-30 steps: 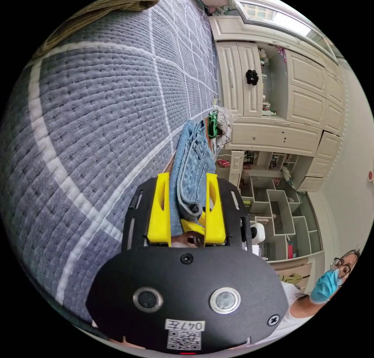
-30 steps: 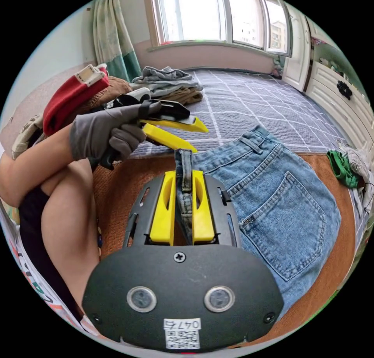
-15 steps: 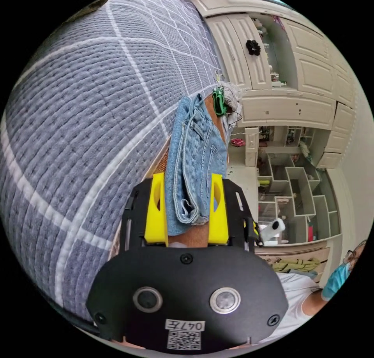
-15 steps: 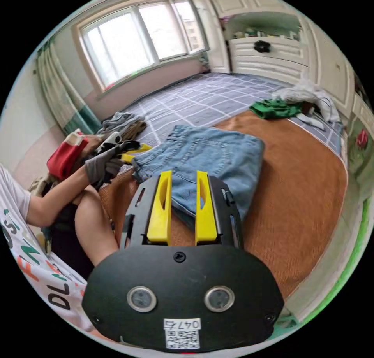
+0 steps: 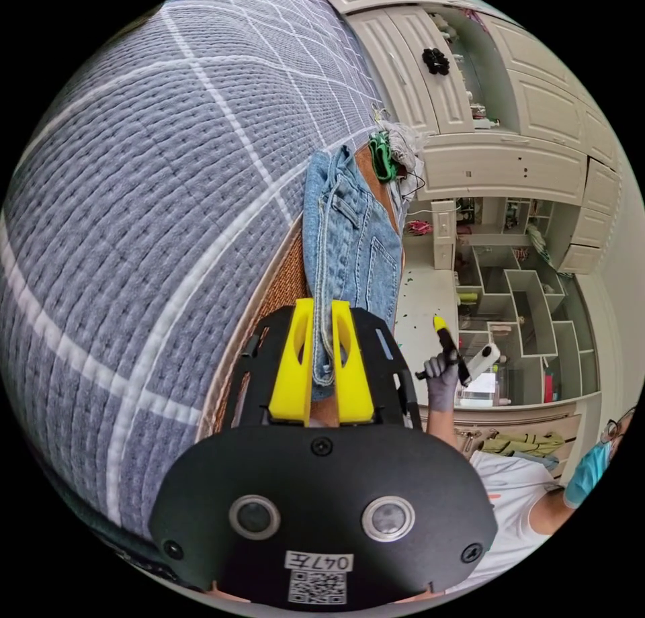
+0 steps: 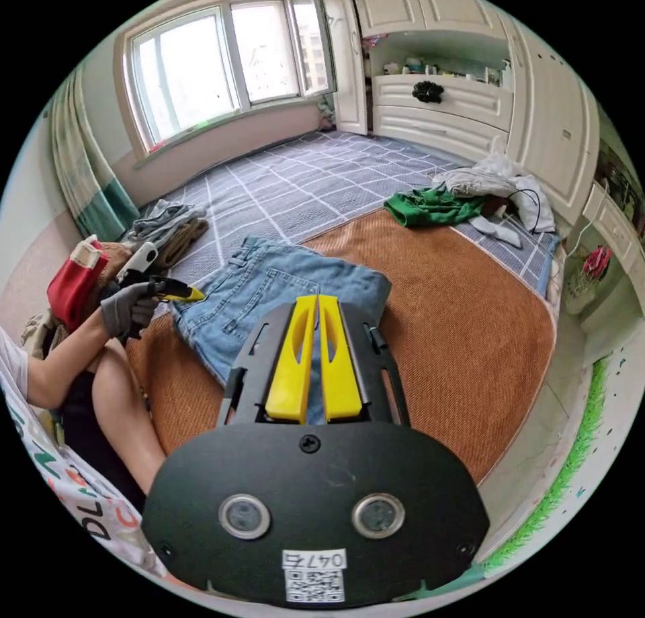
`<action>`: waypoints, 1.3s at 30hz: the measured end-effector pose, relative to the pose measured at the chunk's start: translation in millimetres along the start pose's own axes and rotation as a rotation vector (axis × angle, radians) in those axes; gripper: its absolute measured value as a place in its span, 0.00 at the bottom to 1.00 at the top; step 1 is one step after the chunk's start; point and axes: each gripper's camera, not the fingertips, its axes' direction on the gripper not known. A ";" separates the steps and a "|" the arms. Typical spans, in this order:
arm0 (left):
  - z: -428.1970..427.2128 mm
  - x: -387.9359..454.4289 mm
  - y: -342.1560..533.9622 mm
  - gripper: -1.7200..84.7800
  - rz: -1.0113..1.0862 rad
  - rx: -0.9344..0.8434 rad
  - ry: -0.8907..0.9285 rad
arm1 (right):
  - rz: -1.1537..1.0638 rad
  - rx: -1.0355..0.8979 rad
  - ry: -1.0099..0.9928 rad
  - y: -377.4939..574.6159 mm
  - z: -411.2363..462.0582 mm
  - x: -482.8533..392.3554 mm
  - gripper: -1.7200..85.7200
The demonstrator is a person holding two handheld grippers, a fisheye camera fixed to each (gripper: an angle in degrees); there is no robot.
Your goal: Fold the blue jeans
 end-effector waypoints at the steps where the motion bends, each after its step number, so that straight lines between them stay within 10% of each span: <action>1: 0.6 -5.8 -1.1 0.07 0.002 -0.002 0.001 | -0.009 -0.039 0.011 -19.5 23.2 12.0 0.02; 6: 1.9 -77.6 -8.3 0.07 -0.014 -0.013 0.076 | -0.023 -0.371 0.030 -34.3 163.4 72.8 0.02; 13: -9.7 -159.8 -19.7 0.07 -0.003 -0.025 0.088 | 0.376 0.021 -0.329 67.2 95.2 184.9 0.10; 24: -62.0 -343.5 -20.6 0.07 -0.056 0.035 0.236 | 0.518 0.021 -0.733 194.3 161.3 229.9 0.10; 39: -234.3 -428.0 26.4 0.06 0.184 0.091 0.370 | 0.190 -0.033 -0.348 127.7 -33.7 153.6 0.01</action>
